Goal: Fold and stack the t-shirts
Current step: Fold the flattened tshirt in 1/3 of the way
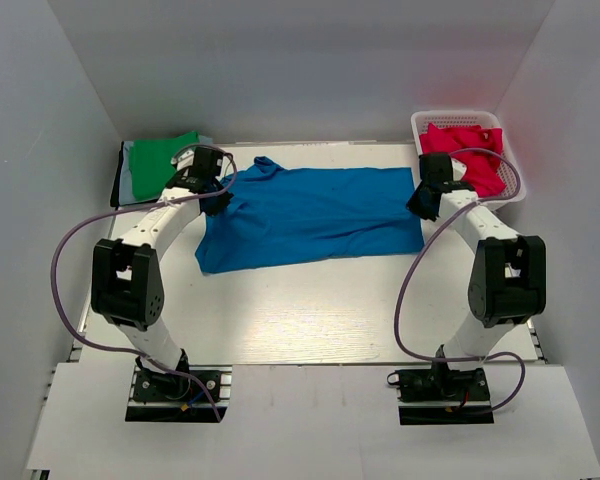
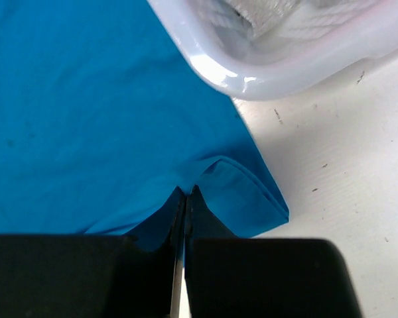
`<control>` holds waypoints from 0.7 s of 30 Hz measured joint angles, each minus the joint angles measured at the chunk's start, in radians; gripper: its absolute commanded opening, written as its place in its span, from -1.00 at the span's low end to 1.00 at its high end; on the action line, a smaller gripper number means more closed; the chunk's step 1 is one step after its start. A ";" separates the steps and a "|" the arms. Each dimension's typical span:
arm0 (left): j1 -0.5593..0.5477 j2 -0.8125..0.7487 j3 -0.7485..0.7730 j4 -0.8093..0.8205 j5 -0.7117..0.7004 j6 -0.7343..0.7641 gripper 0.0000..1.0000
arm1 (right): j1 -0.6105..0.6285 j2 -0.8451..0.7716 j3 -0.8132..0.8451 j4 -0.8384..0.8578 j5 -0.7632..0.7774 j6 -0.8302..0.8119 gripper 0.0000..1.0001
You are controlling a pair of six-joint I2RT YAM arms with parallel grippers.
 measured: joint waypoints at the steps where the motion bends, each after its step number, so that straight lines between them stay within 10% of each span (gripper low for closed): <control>1: 0.004 0.002 0.000 0.004 -0.006 -0.003 -1.00 | -0.002 0.007 0.004 0.000 0.005 0.001 -1.00; 9: 0.012 0.060 0.021 0.082 -0.017 0.028 -0.87 | -0.012 0.082 0.081 -0.006 0.015 0.001 -0.90; 13: 0.012 0.163 0.106 0.092 -0.036 0.058 0.94 | -0.014 0.149 0.151 -0.021 0.014 0.003 -0.12; 21: 0.028 0.344 0.462 -0.025 -0.094 0.107 1.00 | -0.011 0.121 0.180 -0.027 -0.031 -0.046 0.58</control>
